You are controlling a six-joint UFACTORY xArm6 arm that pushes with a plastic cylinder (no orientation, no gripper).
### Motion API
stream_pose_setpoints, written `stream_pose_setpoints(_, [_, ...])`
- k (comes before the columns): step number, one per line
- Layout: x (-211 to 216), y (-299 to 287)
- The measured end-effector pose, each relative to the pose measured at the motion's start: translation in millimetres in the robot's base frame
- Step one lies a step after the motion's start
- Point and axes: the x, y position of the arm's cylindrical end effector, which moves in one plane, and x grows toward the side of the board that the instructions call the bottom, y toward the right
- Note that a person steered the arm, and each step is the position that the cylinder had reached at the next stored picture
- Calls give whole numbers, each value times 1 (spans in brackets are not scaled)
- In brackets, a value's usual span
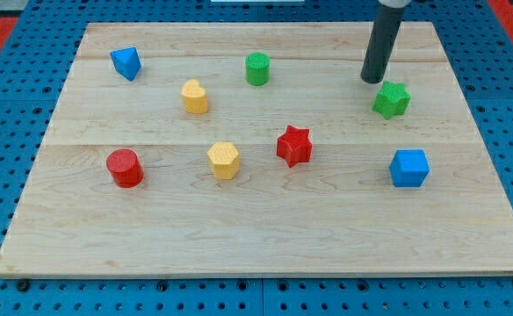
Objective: Adjust the green star into the blue cube
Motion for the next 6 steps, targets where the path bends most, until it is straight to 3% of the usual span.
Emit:
stream_pose_setpoints(1, [35, 52])
stream_pose_setpoints(2, [70, 23])
stream_pose_setpoints(4, [11, 11])
stream_pose_setpoints(5, [52, -12])
stream_pose_setpoints(6, [134, -19])
